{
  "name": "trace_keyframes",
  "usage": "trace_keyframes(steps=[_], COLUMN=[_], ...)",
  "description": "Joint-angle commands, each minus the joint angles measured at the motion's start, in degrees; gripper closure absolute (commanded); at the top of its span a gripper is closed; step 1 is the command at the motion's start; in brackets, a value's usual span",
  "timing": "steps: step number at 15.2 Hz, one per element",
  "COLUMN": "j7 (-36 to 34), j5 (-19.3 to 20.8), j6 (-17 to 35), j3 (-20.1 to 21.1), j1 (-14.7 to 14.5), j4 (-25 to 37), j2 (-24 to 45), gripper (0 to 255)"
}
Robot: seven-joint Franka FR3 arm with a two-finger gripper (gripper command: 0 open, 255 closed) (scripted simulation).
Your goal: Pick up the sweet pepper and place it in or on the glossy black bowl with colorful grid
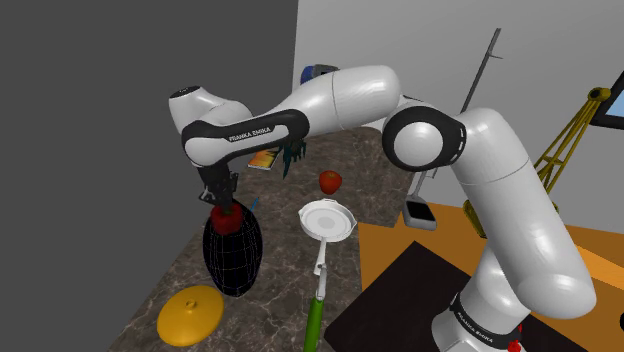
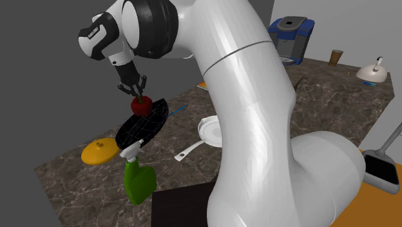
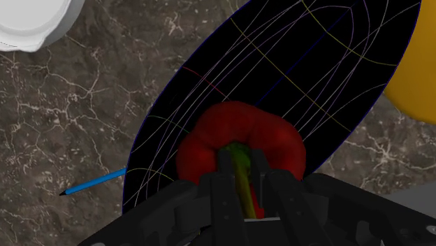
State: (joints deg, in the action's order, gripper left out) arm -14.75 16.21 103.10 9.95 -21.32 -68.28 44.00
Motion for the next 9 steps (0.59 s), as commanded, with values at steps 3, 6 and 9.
trace_keyframes(steps=[3, 6, 9], j7=[0.00, 0.00, 0.39], j5=[0.00, 0.01, -0.23], j6=[0.01, 0.01, -3.73], j3=[0.00, 0.00, 0.12], j1=[0.00, 0.00, -0.59], j4=[0.04, 0.04, 3.77], j2=[0.00, 0.00, -0.05], gripper=[0, 0, 0])
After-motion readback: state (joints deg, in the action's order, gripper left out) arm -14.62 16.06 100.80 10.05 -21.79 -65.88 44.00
